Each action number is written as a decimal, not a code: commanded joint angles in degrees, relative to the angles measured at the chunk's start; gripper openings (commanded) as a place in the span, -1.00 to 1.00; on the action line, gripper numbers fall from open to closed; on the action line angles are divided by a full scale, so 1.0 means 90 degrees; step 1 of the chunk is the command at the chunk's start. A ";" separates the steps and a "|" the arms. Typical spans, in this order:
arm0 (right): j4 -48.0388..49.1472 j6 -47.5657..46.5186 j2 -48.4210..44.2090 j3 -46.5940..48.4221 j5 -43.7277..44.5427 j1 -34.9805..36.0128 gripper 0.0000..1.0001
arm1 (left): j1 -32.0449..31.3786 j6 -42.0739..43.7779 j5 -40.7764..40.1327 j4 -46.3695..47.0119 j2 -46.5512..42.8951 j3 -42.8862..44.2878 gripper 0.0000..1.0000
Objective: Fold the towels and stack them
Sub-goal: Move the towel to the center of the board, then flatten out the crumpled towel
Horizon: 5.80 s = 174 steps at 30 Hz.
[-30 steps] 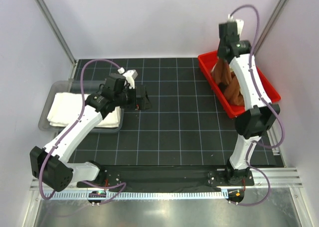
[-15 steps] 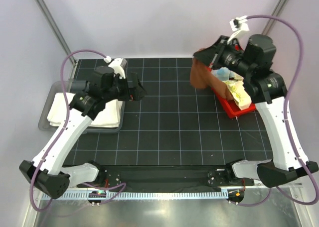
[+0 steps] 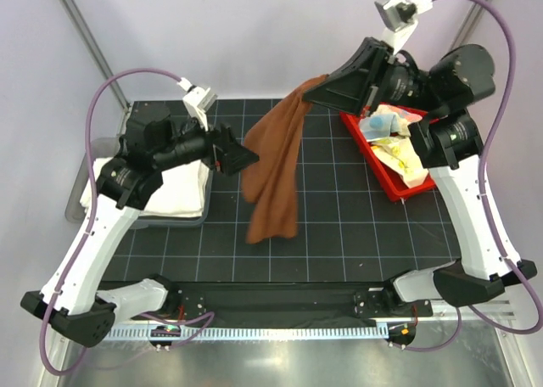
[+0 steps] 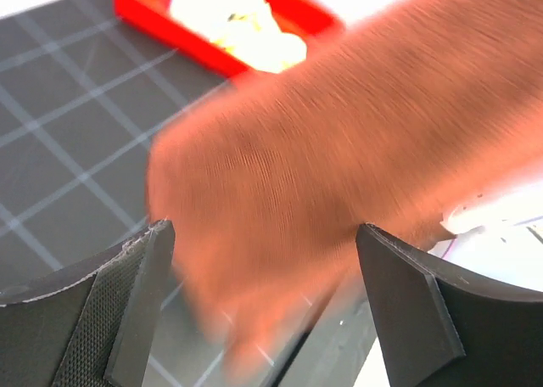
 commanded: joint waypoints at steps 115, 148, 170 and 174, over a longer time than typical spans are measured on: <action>-0.2648 -0.0469 -0.2269 -0.8329 0.7061 -0.0469 -0.98 | -0.1465 0.4730 -0.0233 -0.0295 0.7772 0.5266 -1.00; -0.2798 -0.3615 -0.4347 -0.2312 0.5050 -0.0469 -0.98 | -0.1367 0.0104 -0.0127 -0.0677 0.0359 0.3499 -1.00; -0.2660 -0.3263 -0.4242 -0.4987 0.5821 -0.0469 -0.98 | -0.1348 0.0100 0.0362 0.0290 0.1472 0.0589 -1.00; -0.2534 -0.3243 -0.4233 -0.5173 0.5802 -0.0478 -0.98 | -0.1270 0.0110 0.0635 0.0574 0.1637 0.0490 -1.00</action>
